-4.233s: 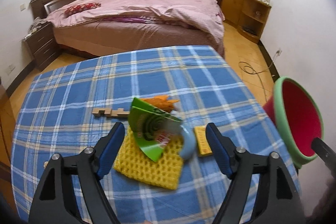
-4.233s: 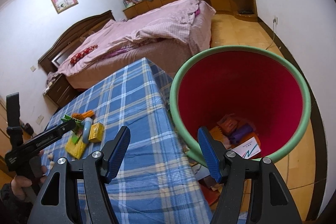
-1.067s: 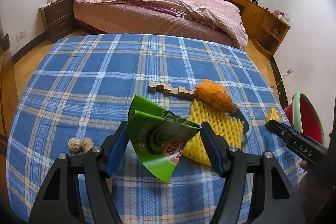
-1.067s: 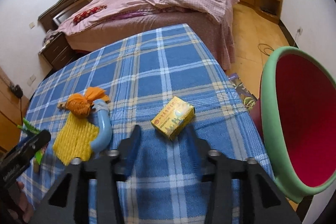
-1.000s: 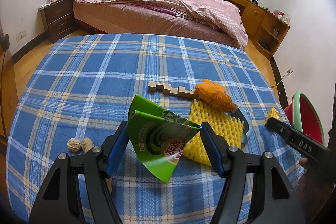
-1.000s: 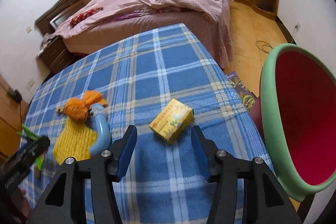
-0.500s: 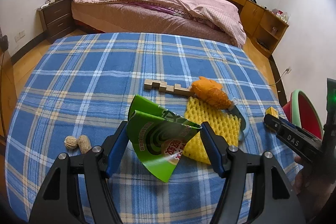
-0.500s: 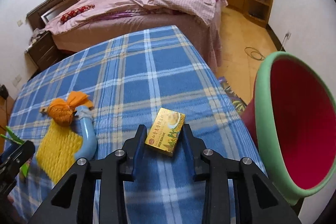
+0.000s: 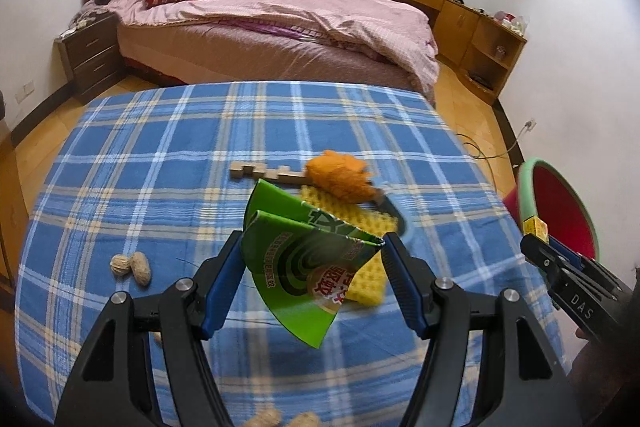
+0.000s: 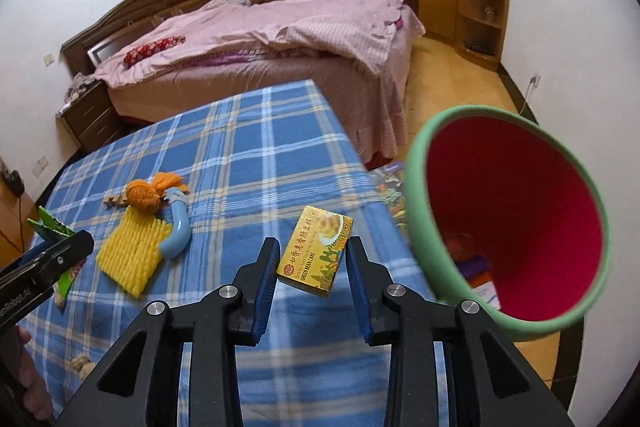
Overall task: Collect trash
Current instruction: 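Carry the yellow box and green packet over the red bin and open both tools, then move both tools back over the table toward the yellow foam net, then grasp the yellow foam net with the left tool and lift it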
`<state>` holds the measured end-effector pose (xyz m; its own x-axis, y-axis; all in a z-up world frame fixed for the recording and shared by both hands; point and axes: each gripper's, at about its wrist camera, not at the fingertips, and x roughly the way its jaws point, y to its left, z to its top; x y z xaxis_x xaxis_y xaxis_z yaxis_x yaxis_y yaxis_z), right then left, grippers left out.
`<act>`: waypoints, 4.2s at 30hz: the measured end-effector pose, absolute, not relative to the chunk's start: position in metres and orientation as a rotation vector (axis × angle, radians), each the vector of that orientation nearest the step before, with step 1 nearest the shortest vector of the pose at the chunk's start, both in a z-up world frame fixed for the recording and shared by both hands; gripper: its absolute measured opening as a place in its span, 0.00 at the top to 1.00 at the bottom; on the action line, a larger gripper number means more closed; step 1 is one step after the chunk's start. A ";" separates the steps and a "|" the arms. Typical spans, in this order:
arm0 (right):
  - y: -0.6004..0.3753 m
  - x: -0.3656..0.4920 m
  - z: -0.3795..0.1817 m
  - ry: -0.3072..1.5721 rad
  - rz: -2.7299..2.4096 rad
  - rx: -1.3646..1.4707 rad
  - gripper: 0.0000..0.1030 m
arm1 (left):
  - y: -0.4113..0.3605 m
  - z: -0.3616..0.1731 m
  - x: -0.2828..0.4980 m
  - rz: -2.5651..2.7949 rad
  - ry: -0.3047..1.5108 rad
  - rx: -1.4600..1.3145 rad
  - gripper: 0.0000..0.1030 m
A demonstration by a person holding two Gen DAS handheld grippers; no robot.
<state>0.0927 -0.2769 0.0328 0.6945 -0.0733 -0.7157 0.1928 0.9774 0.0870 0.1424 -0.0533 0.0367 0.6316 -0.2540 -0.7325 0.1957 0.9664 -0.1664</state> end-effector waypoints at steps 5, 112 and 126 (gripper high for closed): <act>-0.295 0.077 0.041 0.765 -0.184 0.169 0.67 | -0.071 0.044 0.134 -0.294 0.845 -0.055 0.33; -0.367 0.008 0.040 0.694 -0.222 0.338 0.43 | -0.153 0.056 0.123 -0.459 0.840 0.100 0.26; -0.339 0.027 0.025 0.762 -0.170 0.324 0.42 | -0.097 0.015 0.154 -0.270 0.902 0.150 0.26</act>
<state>0.0268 -0.3388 0.0246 0.7128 -0.0344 -0.7005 0.2667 0.9371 0.2253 0.1540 -0.0970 0.0152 0.5896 -0.1679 -0.7900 0.2933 0.9559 0.0157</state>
